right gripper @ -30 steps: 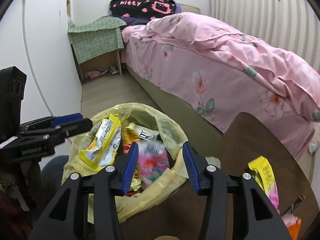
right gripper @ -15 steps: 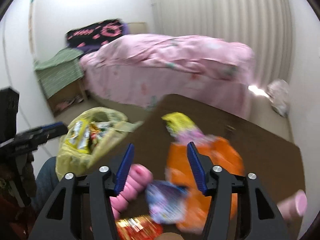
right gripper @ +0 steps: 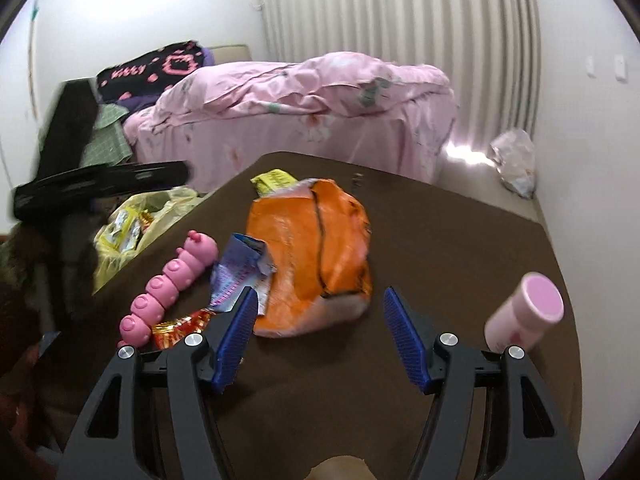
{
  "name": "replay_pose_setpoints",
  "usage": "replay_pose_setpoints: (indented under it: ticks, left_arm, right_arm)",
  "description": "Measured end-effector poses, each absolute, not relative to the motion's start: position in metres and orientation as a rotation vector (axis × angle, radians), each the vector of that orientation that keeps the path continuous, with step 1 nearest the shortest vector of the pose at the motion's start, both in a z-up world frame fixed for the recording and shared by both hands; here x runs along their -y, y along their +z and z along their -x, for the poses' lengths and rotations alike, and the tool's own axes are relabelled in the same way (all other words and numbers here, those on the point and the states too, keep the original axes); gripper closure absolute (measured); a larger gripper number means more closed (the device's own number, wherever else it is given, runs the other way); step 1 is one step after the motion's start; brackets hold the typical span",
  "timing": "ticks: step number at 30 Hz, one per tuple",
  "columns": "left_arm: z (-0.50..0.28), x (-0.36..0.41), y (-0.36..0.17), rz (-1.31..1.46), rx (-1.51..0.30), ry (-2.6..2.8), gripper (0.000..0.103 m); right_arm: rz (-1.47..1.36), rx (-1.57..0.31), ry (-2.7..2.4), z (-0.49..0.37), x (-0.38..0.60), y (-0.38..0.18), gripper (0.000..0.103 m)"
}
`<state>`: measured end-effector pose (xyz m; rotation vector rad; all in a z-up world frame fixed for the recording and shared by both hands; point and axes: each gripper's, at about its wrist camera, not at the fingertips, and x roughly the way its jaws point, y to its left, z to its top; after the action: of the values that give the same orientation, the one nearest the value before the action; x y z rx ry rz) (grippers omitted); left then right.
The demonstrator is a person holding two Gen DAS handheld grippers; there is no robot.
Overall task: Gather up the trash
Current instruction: 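Grasp the yellow-pink snack wrapper with the left gripper while the right grasps a small clear wrapper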
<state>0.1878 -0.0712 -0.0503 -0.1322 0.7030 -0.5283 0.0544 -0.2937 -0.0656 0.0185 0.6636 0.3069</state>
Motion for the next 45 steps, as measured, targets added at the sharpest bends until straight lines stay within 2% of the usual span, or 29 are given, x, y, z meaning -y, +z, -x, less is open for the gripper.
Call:
replay_pose_setpoints:
  ticks: [10,12,14,15,17,18,19,22,29,31,33,35,36,37,40,45]
  left_arm:
    - [-0.312,0.101,-0.085,0.22,-0.938,-0.374,0.013]
    - [-0.33,0.099,-0.098,0.257,-0.993,-0.336,0.021]
    - [-0.336,0.098,-0.103,0.262,-1.009,-0.296,0.038]
    - [-0.336,0.097,-0.103,0.256,-1.006,-0.289,0.04]
    - [-0.334,0.097,-0.105,0.256,-1.025,-0.311,0.059]
    - [-0.332,0.096,-0.105,0.263,-1.031,-0.321,0.063]
    - [-0.329,0.095,-0.105,0.275,-1.033,-0.342,0.075]
    - [-0.309,0.09,-0.1,0.309,-1.001,-0.411,0.087]
    - [-0.247,0.074,-0.068,0.277,-0.821,-0.446,0.089]
    - [-0.233,0.067,-0.063,0.259,-0.78,-0.443,0.089]
    - [-0.226,0.062,-0.059,0.249,-0.754,-0.435,0.089]
    - [-0.218,0.057,-0.055,0.244,-0.733,-0.435,0.089]
    - [-0.215,0.057,-0.053,0.238,-0.725,-0.434,0.089]
    - [-0.213,0.055,-0.051,0.23,-0.714,-0.431,0.089]
    - [-0.203,0.049,-0.041,0.213,-0.665,-0.42,0.089]
    - [-0.187,0.038,-0.031,0.255,-0.616,-0.406,0.089]
  right_arm:
    - [-0.051,-0.672,0.24,-0.052,0.31,-0.091,0.042]
    - [-0.032,-0.662,0.217,-0.055,0.309,-0.089,0.042]
    - [-0.007,-0.655,0.199,-0.06,0.309,-0.086,0.042]
    - [0.003,-0.644,0.197,-0.066,0.31,-0.081,0.042]
    - [-0.004,-0.633,0.215,-0.076,0.313,-0.075,0.042]
    - [-0.014,-0.626,0.237,-0.086,0.315,-0.068,0.042]
    - [-0.014,-0.62,0.248,-0.093,0.315,-0.064,0.042]
    - [0.007,-0.586,0.277,-0.126,0.313,-0.05,0.042]
    - [-0.05,-0.7,0.354,-0.237,0.297,-0.052,0.043]
    - [-0.052,-0.761,0.388,-0.263,0.287,-0.063,0.053]
    - [-0.07,-0.827,0.426,-0.28,0.277,-0.077,0.054]
    - [-0.09,-0.887,0.458,-0.292,0.269,-0.092,0.065]
    - [-0.095,-0.903,0.48,-0.294,0.267,-0.095,0.082]
    - [-0.094,-0.907,0.497,-0.293,0.264,-0.096,0.091]
    - [-0.079,-0.853,0.486,-0.275,0.262,-0.084,0.096]
    - [-0.077,-0.714,0.461,-0.228,0.271,-0.045,0.097]
